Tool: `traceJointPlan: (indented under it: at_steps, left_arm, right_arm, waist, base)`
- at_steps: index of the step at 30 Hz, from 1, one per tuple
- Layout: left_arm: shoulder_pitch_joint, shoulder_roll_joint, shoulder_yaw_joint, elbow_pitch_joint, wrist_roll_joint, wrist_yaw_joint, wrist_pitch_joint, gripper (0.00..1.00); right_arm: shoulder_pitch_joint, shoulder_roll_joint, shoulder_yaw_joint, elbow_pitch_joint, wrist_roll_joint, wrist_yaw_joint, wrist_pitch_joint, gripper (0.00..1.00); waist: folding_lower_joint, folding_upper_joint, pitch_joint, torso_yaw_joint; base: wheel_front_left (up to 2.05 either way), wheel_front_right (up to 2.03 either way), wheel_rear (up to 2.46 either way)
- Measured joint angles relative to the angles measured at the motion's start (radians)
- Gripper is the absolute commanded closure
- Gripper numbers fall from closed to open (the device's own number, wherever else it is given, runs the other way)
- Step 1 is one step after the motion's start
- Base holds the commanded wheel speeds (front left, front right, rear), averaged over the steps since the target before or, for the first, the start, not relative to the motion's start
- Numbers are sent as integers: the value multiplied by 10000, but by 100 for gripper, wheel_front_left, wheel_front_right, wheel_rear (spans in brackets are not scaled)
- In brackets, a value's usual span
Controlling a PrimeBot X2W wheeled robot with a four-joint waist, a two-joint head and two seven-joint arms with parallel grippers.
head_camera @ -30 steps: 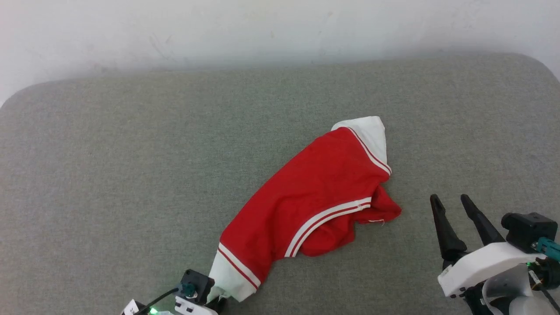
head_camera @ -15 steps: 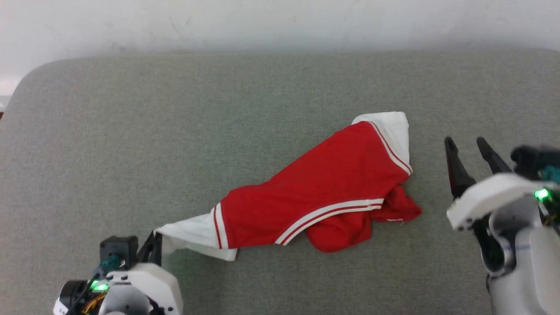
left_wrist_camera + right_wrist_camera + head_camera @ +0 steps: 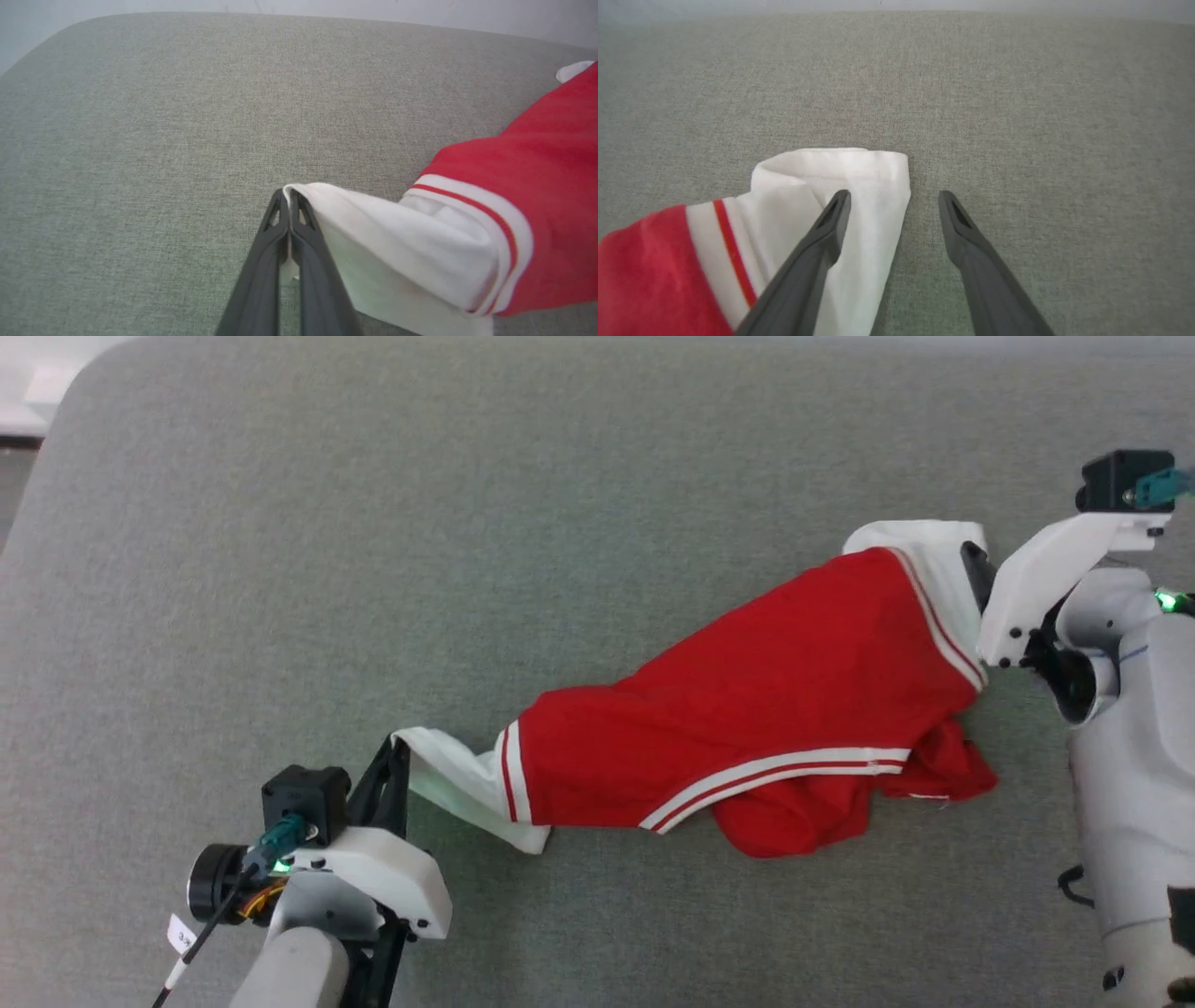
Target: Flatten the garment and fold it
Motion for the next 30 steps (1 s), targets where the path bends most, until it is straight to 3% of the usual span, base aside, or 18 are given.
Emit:
traceJointPlan:
  at_steps: [7, 8, 9, 10, 11, 14, 20, 24, 30]
  left_arm:
    - [-236, -155, -211, 136, 0, -163, -134, 100]
    - [-267, -161, -238, 165, 0, -165, -134, 100]
    - [-294, -157, -238, 178, 0, -167, -136, 100]
    - [-313, -151, -236, 182, -2, -169, -134, 100]
    - [-314, -138, -234, 182, -2, -169, -134, 100]
    - [-313, -23, -232, 109, -6, -242, -117, 100]
    - [-837, 527, -230, -347, -27, -727, 242, 100]
    - [-2241, 1122, -198, -909, 102, -1235, 725, 100]
    - [-4908, 1929, -6, -1260, 627, -1649, 1593, 100]
  right_arm:
    - [-1065, -311, -117, 1221, -522, 0, 1902, 0]
    - [-1251, -393, -140, 1333, -566, 2, 2278, 29]
    - [-1405, -439, -221, 1415, -577, 2, 2631, 65]
    - [-1514, -472, -234, 1490, -581, 2, 3012, 76]
    - [-1623, -522, -226, 1511, -581, 2, 3361, 100]
    - [-1762, -575, -71, 1442, -631, 2, 4069, 100]
    - [-1653, -683, 556, 677, -466, 2, 4364, 100]
    - [-1821, -1227, 970, -357, -205, 2, 4280, 100]
    - [-2917, -1906, 1444, -1789, -171, 2, 4288, 100]
  waist:
    - [-2, 0, 604, 524]
    - [-3, 0, 664, 588]
    - [-3, 0, 711, 648]
    - [-3, 0, 747, 699]
    - [-3, 1, 775, 738]
    - [-3, 0, 785, 728]
    - [-2, 0, 677, 475]
    - [-2, 0, 635, 301]
    - [-2, 0, 799, -38]
  base:
    - [0, 0, 0]
    - [0, 0, 0]
    - [0, 0, 0]
    - [0, 0, 0]
    - [0, 0, 0]
    - [0, 0, 0]
    - [0, 0, 0]
    - [0, 0, 0]
    - [0, 0, 0]
